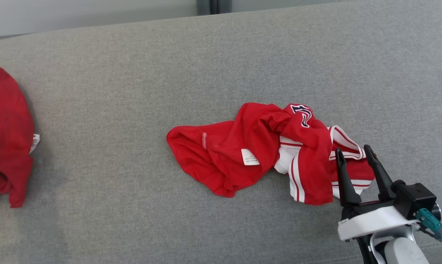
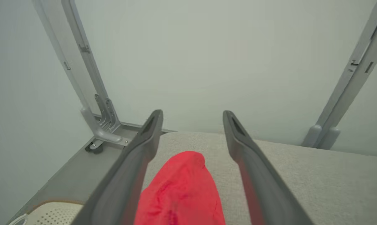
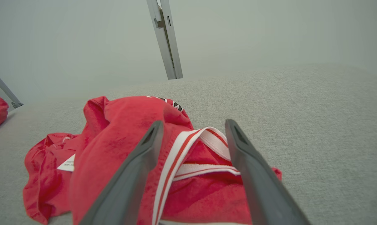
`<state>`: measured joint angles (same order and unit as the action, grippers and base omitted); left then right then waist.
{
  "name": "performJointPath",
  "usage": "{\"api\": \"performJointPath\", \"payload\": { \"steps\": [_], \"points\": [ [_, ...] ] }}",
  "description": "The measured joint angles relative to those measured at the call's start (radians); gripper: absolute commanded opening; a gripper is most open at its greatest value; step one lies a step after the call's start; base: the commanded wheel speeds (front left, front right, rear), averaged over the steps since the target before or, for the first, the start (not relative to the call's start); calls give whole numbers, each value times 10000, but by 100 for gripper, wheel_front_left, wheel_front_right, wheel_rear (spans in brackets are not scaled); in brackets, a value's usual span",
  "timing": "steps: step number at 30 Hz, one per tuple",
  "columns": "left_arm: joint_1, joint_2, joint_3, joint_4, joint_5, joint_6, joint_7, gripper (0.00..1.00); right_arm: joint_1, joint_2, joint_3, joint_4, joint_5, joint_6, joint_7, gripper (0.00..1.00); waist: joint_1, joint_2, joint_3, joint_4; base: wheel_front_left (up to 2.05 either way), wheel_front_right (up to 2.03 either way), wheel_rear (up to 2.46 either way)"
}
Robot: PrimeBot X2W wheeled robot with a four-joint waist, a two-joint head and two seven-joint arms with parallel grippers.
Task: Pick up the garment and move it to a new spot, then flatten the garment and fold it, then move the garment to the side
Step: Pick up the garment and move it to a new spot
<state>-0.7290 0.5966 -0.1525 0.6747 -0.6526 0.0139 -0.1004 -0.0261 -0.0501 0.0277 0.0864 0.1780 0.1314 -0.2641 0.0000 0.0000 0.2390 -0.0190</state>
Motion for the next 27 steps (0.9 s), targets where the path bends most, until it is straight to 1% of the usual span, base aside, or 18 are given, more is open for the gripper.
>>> {"api": "performJointPath", "payload": {
  "steps": [1,3,6,7,9,11,14,15,18,20,22,23,25,27],
  "points": [
    [30,-245,-362,-738,311,-142,-247,100,152,-6,-75,21,0,0,2,100,0,0,-160,1,0,0,0],
    [126,-418,-546,-1647,399,-136,-328,100,303,-10,-96,31,-36,0,0,100,0,0,-336,11,0,0,0],
    [672,-652,-803,-3310,474,71,-222,100,377,-2,-119,-25,-61,0,2,100,0,0,-625,8,0,0,0],
    [839,-731,-855,-3670,470,142,-205,100,385,-4,-125,-44,-63,0,0,100,0,0,-680,1,0,0,0],
    [1549,-1001,-1081,-4955,468,420,-79,100,430,-6,-119,-96,-88,0,2,100,0,0,-865,-54,0,0,0],
    [2266,-1220,-1371,-5869,531,671,-13,100,461,-12,-132,-136,-92,0,0,100,0,0,-990,-128,0,0,0],
    [3526,-1662,-1810,-6978,629,1012,-171,100,595,-44,-194,-171,-105,0,0,100,0,0,-1130,-298,0,0,0],
    [3952,-1837,-1942,-7252,644,1195,-249,100,647,-52,-211,-174,-109,0,0,100,0,0,-1174,-364,0,0,0],
    [5127,-2370,-2328,-7647,700,1515,-700,100,839,-107,-343,-201,-125,0,0,100,0,0,-1329,-501,0,0,0],
    [5733,-2569,-2537,-7584,815,1576,-1055,100,1024,-186,-336,-165,-157,0,0,100,0,0,-1435,-558,0,0,0],
    [6292,-2800,-2437,-7242,821,1749,-1350,100,1122,-251,-324,-134,-198,0,2,100,0,0,-1526,-629,0,0,0],
    [6501,-2823,-2458,-7056,1007,1751,-1467,100,1162,-257,-345,-142,-205,0,0,100,0,0,-1573,-652,0,0,0],
    [6853,-3081,-2314,-6684,1012,1756,-1570,100,1256,-265,-353,-146,-207,0,0,100,0,0,-1655,-689,0,0,0],
    [7220,-3289,-2228,-6289,1331,1716,-1580,100,1372,-293,-399,-151,-219,0,2,100,0,0,-1776,-710,0,0,0]
  ]
}}
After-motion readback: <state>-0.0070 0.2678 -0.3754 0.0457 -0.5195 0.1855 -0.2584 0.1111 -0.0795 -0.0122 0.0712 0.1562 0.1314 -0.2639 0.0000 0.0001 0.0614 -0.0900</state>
